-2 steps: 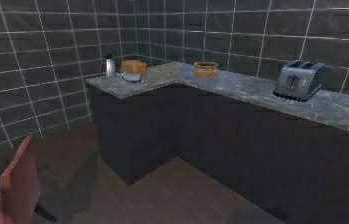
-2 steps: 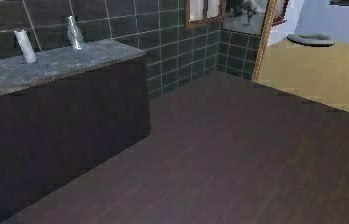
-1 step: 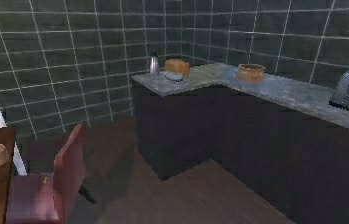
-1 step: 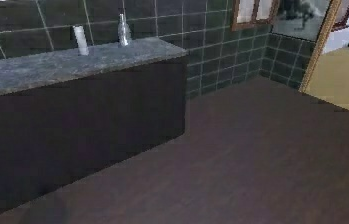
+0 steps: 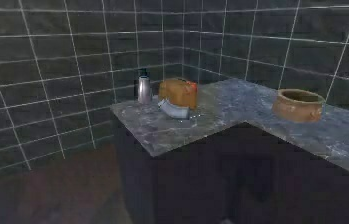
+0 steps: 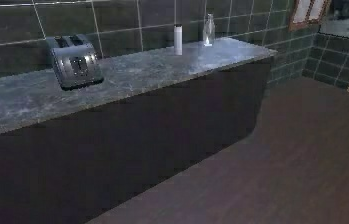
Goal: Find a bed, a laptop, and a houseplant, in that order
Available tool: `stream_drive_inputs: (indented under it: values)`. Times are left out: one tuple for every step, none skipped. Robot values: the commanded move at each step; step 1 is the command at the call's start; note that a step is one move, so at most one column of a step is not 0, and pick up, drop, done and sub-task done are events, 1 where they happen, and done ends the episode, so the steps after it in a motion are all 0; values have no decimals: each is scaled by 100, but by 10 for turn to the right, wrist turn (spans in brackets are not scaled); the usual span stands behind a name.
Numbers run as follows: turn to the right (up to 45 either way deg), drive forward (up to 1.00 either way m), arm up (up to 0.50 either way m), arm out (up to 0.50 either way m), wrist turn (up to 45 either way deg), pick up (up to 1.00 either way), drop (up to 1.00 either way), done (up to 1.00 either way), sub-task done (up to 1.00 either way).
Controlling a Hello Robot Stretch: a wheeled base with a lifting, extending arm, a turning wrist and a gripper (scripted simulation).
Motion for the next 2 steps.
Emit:
stream_drive_inputs:
  values:
    - [-450,0,0,0,0,0,0,0,0]
    - [-450,0,0,0,0,0,0,0,0]
